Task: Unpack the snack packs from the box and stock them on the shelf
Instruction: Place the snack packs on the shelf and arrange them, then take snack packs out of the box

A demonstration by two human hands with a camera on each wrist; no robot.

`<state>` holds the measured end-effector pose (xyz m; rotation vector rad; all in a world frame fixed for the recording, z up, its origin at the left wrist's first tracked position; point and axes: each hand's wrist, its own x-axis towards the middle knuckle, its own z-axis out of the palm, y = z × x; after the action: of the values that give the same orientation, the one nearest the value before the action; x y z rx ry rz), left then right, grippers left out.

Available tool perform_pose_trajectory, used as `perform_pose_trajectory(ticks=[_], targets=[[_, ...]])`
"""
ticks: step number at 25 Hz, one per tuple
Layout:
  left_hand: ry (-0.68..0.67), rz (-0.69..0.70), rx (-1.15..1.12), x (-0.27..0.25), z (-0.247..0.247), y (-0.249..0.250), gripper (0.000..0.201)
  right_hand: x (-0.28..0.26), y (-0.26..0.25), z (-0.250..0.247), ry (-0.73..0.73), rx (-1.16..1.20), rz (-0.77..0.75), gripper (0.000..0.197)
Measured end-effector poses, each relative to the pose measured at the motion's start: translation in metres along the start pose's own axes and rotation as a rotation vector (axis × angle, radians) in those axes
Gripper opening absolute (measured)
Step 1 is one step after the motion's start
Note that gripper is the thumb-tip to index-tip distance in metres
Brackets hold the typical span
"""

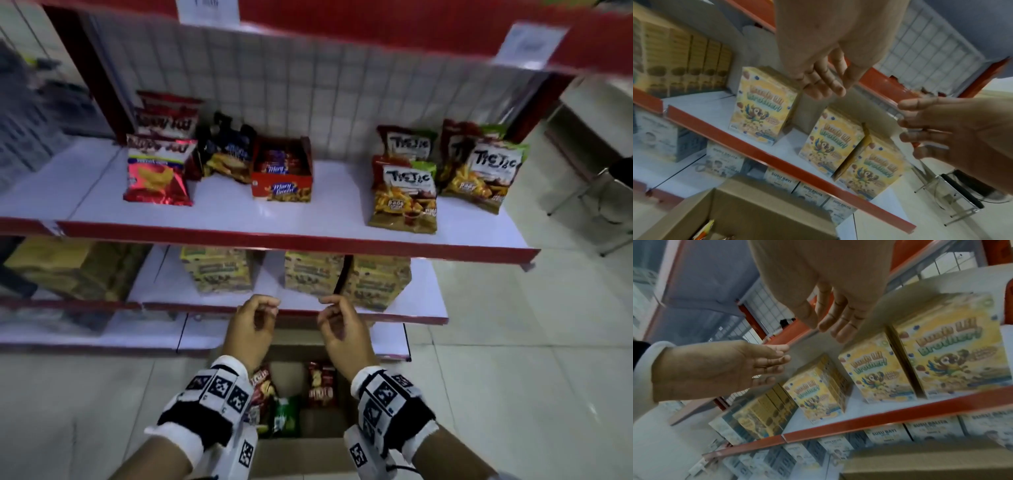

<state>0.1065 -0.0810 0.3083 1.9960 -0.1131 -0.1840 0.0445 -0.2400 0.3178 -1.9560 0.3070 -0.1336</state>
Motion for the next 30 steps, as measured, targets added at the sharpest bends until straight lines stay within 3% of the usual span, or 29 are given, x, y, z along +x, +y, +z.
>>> perform_pose_trajectory(ticks=[8, 15, 19, 24, 26, 30], targets=[[-0.029, -0.237, 0.039, 0.031, 0.035, -0.173, 0.018, 0.020, 0.144, 0.079, -0.105, -0.192, 0.187, 0.031], [-0.160, -0.373, 0.085, 0.047, 0.095, -0.364, 0.016, 0.048, 0.322, 0.186, -0.556, -0.556, 0.285, 0.040], [-0.102, -0.380, 0.112, 0.067, 0.122, -0.435, 0.021, 0.058, 0.410, 0.240, -0.913, -0.752, 0.254, 0.051], [-0.112, -0.299, 0.157, 0.090, 0.135, -0.477, 0.031, 0.067, 0.497, 0.289, -1.157, -0.892, 0.133, 0.062], [-0.093, -0.269, 0.187, 0.098, 0.136, -0.484, 0.036, 0.065, 0.523, 0.300, -1.157, -0.918, 0.124, 0.061], [-0.178, -0.236, 0.223, 0.106, 0.143, -0.482, 0.040, 0.068, 0.540, 0.309, -1.104, -0.912, 0.085, 0.066]])
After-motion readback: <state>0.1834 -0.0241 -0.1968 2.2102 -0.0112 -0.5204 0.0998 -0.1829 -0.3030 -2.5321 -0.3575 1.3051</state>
